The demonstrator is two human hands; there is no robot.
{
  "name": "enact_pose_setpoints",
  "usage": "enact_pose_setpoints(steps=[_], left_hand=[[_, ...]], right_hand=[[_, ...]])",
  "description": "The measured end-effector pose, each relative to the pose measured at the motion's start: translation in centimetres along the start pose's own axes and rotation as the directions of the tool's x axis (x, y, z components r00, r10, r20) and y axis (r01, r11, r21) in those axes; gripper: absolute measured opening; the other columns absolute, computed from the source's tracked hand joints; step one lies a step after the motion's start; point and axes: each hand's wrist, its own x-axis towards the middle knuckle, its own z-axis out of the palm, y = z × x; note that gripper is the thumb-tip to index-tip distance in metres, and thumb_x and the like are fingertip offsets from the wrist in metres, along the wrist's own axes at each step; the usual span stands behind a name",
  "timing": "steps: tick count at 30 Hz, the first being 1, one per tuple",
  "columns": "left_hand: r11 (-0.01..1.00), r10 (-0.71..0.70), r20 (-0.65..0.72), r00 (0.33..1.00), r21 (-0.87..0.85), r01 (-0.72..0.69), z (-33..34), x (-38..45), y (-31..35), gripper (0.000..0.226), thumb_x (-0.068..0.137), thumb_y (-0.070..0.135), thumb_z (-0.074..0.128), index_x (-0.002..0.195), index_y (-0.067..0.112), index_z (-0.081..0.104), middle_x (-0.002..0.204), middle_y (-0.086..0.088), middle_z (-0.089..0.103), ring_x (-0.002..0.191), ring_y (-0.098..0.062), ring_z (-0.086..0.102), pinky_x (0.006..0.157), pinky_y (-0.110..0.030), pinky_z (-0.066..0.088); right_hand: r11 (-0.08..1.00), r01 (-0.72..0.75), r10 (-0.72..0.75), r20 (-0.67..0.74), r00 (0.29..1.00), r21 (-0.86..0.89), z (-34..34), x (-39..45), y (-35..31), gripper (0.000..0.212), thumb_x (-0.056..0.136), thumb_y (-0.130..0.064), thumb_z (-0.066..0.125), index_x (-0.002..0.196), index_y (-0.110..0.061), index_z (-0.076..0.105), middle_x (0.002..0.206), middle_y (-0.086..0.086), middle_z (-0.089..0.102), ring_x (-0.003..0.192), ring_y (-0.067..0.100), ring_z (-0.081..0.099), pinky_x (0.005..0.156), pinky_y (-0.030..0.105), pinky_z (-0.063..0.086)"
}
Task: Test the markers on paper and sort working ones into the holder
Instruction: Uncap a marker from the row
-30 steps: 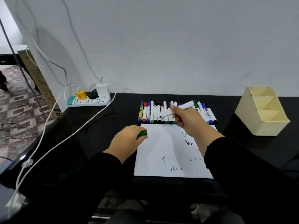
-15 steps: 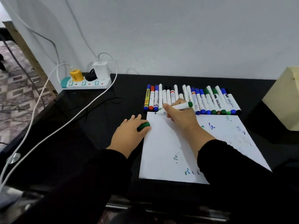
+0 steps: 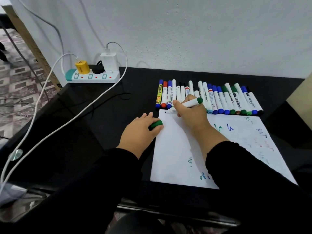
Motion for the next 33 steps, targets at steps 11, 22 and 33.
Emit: enact_pose_setpoints(steps=[11, 22, 33], left_hand=[[1.0, -0.005, 0.006, 1.0, 0.03, 0.005, 0.1, 0.16, -0.09, 0.039, 0.096, 0.039, 0.045, 0.134, 0.032, 0.048, 0.153, 0.01, 0.025, 0.142, -0.008, 0.016, 0.113, -0.021, 0.008], [1.0, 0.002, -0.005, 1.0, 0.023, -0.002, 0.32, 0.25, -0.3, 0.04, 0.095, 0.039, 0.047, 0.134, 0.03, 0.049, 0.152, 0.009, 0.026, 0.142, -0.006, 0.017, 0.112, -0.02, 0.007], [0.999, 0.008, -0.001, 1.0, 0.031, -0.008, 0.4, 0.31, -0.39, 0.04, 0.095, 0.039, 0.047, 0.134, 0.03, 0.048, 0.152, 0.009, 0.027, 0.142, -0.006, 0.017, 0.113, -0.02, 0.007]], right_hand=[[0.994, 0.063, -0.062, 0.006, 0.998, -0.087, 0.87, 0.03, 0.24, 0.027, 0.087, -0.03, 0.064, 0.08, -0.007, 0.053, 0.077, 0.016, 0.063, 0.065, 0.013, 0.053, 0.06, 0.024, 0.044], [0.997, 0.048, -0.048, 0.006, 0.999, -0.056, 0.53, 0.07, -0.03, 0.032, 0.088, -0.017, 0.06, 0.066, -0.016, 0.038, 0.062, 0.0, 0.04, 0.057, 0.01, 0.04, 0.054, 0.022, 0.035], [0.999, 0.035, -0.037, -0.046, 0.998, -0.033, 0.27, -0.08, -0.17, 0.031, 0.087, -0.011, 0.057, 0.063, -0.016, 0.037, 0.06, 0.0, 0.041, 0.055, 0.011, 0.039, 0.052, 0.023, 0.035]])
